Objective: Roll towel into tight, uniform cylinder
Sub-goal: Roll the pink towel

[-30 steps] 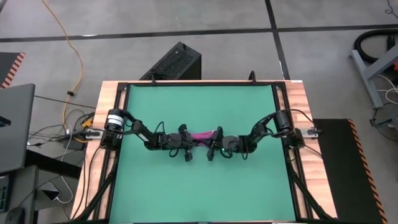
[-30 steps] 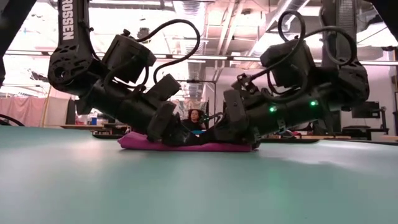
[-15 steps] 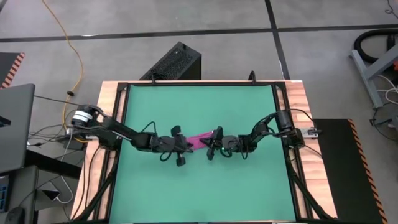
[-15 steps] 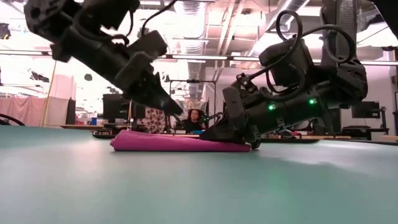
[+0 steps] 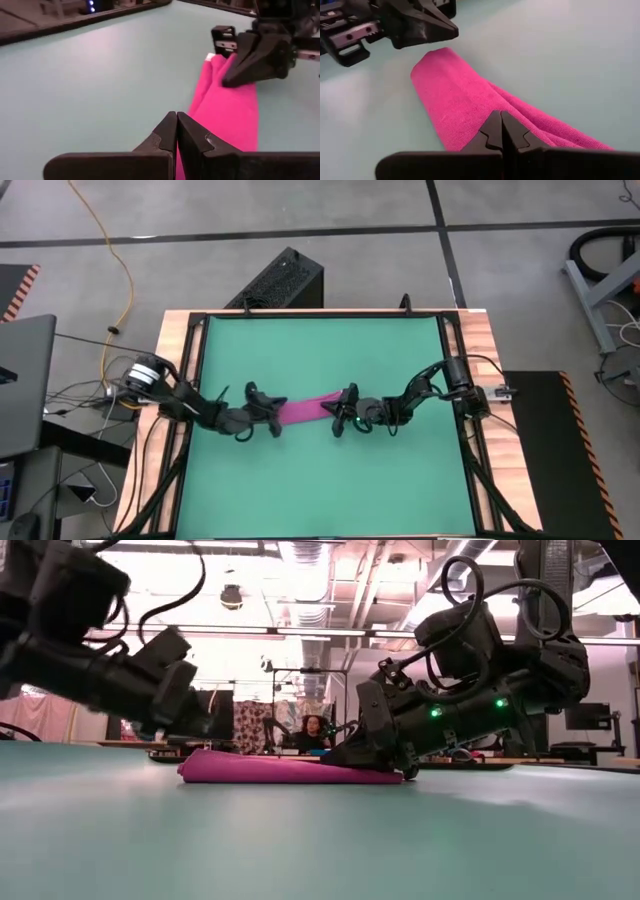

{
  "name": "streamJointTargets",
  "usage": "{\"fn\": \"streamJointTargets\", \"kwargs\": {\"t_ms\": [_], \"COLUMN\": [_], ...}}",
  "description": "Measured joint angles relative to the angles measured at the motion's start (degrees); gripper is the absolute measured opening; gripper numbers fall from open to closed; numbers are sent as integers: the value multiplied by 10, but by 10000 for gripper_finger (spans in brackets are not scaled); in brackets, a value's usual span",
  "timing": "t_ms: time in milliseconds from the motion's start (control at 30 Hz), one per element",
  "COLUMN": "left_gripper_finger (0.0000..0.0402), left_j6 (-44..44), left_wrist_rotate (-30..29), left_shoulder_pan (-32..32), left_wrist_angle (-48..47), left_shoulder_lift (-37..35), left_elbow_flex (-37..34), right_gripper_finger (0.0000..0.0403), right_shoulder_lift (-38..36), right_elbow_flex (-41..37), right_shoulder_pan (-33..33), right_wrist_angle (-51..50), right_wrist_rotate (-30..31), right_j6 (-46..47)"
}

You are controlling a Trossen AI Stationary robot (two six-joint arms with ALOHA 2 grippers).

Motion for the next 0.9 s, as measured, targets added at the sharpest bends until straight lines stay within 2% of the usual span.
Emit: {"fn": "streamJointTargets", "kwargs": {"t_ms": [133, 367, 700, 900], "left_gripper_finger": [0, 0, 0, 0], "left_j6": [-9, 4, -53, -47], "left_wrist_rotate": [-8, -4, -44, -27], "left_shoulder_pan": [-16, -30, -28, -5], "left_wrist_angle": [69, 59, 6, 4], "left_shoulder_lift": [48, 108, 117, 116], "left_elbow_flex": [-4, 55, 31, 31], "right_gripper_finger": [7, 7, 7, 7], "right_shoulder_lift": [0, 0, 0, 0], "right_elbow_flex": [0, 0, 1, 2], "right_shoulder_pan": [0, 0, 5, 4], "right_wrist_angle": [0, 0, -10, -10], "right_wrist_rotate": [0, 0, 5, 8], "right_j6": [-1, 3, 24, 38]}}
